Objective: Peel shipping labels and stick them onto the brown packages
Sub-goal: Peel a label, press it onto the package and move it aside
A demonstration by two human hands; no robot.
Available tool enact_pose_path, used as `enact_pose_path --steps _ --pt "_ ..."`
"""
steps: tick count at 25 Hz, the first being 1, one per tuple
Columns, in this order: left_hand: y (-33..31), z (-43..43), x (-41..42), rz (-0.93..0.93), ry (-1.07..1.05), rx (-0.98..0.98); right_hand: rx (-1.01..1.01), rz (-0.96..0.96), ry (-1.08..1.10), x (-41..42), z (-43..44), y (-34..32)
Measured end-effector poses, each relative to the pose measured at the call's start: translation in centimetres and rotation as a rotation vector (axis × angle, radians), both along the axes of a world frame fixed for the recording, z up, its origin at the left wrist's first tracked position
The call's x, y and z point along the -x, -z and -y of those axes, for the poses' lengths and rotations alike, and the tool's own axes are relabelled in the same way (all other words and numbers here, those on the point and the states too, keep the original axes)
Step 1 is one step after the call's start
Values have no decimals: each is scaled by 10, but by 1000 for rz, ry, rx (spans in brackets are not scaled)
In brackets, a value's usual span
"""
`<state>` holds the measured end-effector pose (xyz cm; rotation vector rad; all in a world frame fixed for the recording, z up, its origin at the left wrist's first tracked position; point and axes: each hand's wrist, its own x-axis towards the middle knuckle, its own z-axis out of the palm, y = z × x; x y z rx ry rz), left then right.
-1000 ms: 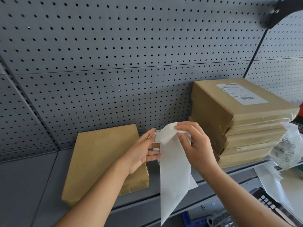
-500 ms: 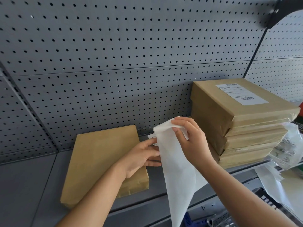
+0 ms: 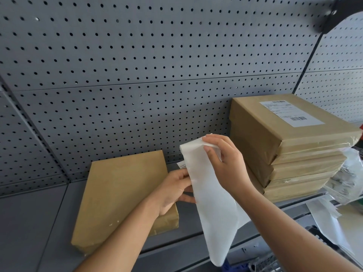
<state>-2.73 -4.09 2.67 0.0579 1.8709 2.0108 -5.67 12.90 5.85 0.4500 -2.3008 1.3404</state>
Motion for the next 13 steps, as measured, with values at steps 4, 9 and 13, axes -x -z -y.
enact_pose_path --steps 4,9,13 --pt "0 -2 4 -47 -133 30 24 5 2 -3 -5 -1" --pt "15 -1 18 -71 -363 15 54 -32 -37 -10 -15 3" --pt "22 2 27 -169 -501 69 80 0 -51 -21 -24 7"
